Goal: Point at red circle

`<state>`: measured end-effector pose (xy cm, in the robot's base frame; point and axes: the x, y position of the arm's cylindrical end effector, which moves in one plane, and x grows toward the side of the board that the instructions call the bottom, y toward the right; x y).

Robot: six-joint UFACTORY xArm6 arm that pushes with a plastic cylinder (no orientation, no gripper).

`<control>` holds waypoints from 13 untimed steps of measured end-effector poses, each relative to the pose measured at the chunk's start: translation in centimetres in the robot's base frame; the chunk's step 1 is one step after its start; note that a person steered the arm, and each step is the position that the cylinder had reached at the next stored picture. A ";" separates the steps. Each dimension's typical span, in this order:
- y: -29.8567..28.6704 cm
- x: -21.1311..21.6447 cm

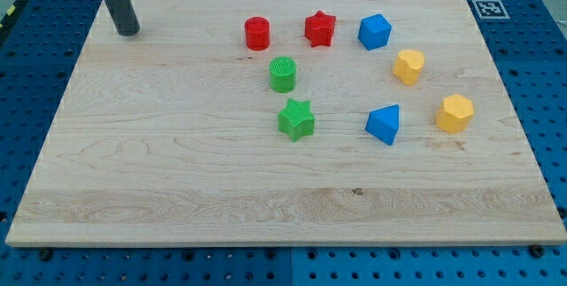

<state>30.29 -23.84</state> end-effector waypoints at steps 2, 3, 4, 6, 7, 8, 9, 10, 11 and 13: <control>0.3 0.0; 0.3 0.0; 0.3 0.4; 0.3 0.5; 0.3 1.0; 0.3 1.1; 0.3 1.1; 0.3 1.5; 0.4 1.5; 4.3 1.6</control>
<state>31.85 -19.51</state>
